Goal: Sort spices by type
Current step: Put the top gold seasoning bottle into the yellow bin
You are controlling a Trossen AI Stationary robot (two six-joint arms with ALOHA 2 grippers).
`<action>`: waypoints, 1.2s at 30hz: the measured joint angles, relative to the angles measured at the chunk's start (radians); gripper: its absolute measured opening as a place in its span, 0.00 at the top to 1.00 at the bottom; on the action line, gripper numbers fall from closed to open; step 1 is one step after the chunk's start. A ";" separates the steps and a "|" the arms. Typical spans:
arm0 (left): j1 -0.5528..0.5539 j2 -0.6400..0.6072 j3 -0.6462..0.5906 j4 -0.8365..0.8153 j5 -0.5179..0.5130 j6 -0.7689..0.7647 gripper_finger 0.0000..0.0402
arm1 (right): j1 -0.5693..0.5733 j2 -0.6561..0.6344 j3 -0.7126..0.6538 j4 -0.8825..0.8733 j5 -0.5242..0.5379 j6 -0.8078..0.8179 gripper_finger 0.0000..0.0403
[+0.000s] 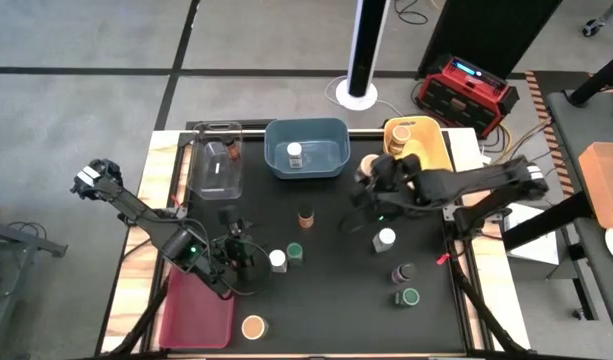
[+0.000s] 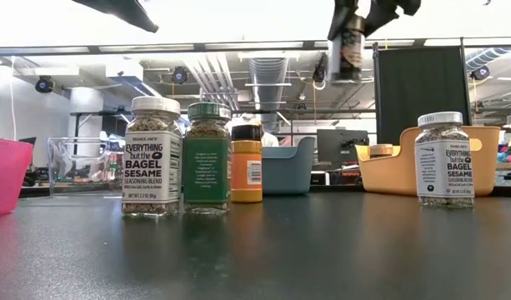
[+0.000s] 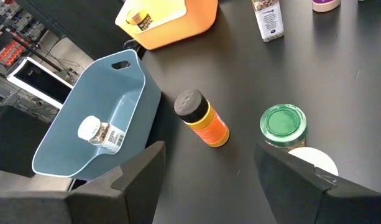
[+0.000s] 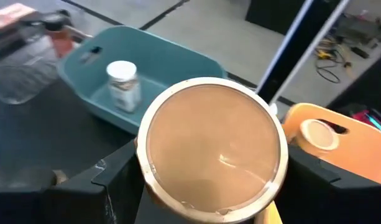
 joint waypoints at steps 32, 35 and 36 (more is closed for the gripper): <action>0.019 0.000 0.000 0.003 -0.009 0.026 0.43 | -0.660 -0.451 -0.530 0.395 -0.394 -0.428 0.33; 0.019 0.000 0.000 0.003 -0.009 0.021 0.43 | -0.660 -0.469 -0.558 0.409 -0.404 -0.454 0.33; 0.019 0.000 0.000 0.003 -0.009 0.021 0.43 | -0.660 -0.480 -0.573 0.425 -0.406 -0.469 0.33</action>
